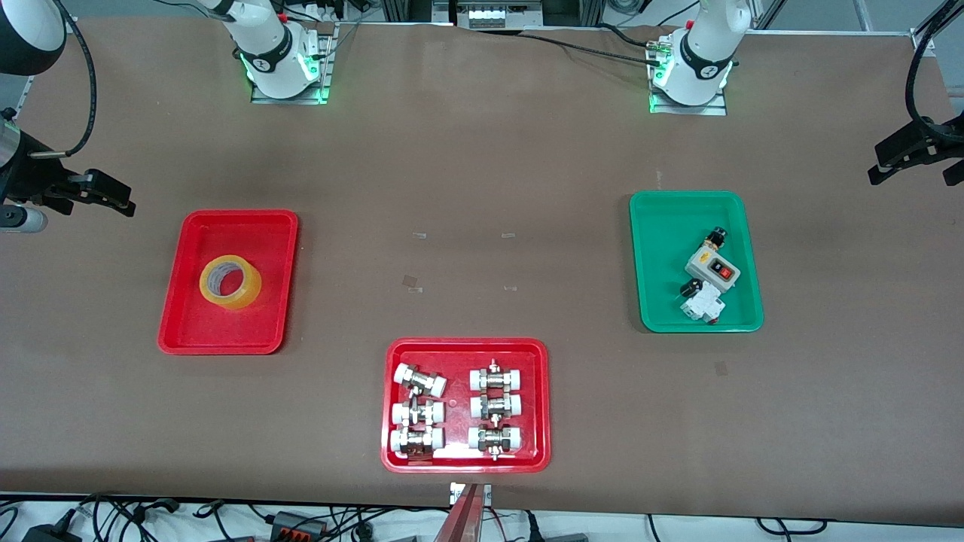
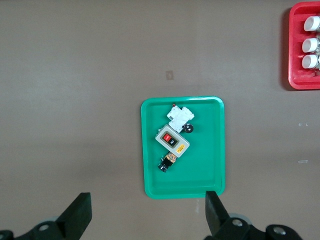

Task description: Left arm passes tape to right arm into tray

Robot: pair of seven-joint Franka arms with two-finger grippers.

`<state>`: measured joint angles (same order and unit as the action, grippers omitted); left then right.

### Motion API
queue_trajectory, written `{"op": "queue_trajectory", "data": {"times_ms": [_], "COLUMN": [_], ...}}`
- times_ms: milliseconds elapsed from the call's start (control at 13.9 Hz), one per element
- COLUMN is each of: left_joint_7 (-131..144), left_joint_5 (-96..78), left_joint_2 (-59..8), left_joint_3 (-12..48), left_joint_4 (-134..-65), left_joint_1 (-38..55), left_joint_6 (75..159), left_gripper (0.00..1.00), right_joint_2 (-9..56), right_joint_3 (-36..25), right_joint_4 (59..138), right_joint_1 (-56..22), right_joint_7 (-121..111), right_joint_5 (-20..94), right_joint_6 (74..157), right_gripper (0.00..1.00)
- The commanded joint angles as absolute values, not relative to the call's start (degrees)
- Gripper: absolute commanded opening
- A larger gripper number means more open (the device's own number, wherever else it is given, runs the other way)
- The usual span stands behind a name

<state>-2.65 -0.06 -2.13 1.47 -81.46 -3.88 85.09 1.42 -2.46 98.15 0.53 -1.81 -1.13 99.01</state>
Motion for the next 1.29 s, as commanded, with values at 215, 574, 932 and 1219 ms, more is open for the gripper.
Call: {"op": "queue_trajectory", "data": {"times_ms": [215, 574, 932, 1219], "left_joint_7": [-3.3, -3.3, -3.2, -3.2], "left_joint_5": [1.2, 1.3, 1.3, 1.2], "left_joint_2": [-3.0, -3.0, -3.0, -3.0], "left_joint_3": [1.5, 1.4, 1.5, 1.4], "left_joint_4": [-79.5, -79.6, -79.6, -79.6], "left_joint_1": [-3.6, -3.8, -3.8, -3.8], "left_joint_6": [83.8, 83.1, 81.7, 81.7], "left_gripper": [1.0, 1.0, 1.0, 1.0], "right_joint_2": [-1.1, -1.8, -1.9, -2.1], "right_joint_3": [-2.8, -2.5, -2.6, -2.6], "right_joint_4": [98.5, 99.0, 99.0, 98.7], "right_joint_1": [0.1, -0.1, -0.1, 0.1], "right_joint_7": [-2.3, -2.3, -2.2, -2.2], "right_joint_5": [-0.3, -0.2, -0.2, -0.2], "right_joint_6": [96.8, 96.2, 96.0, 96.0], "right_gripper": [1.0, 1.0, 1.0, 1.0]}}
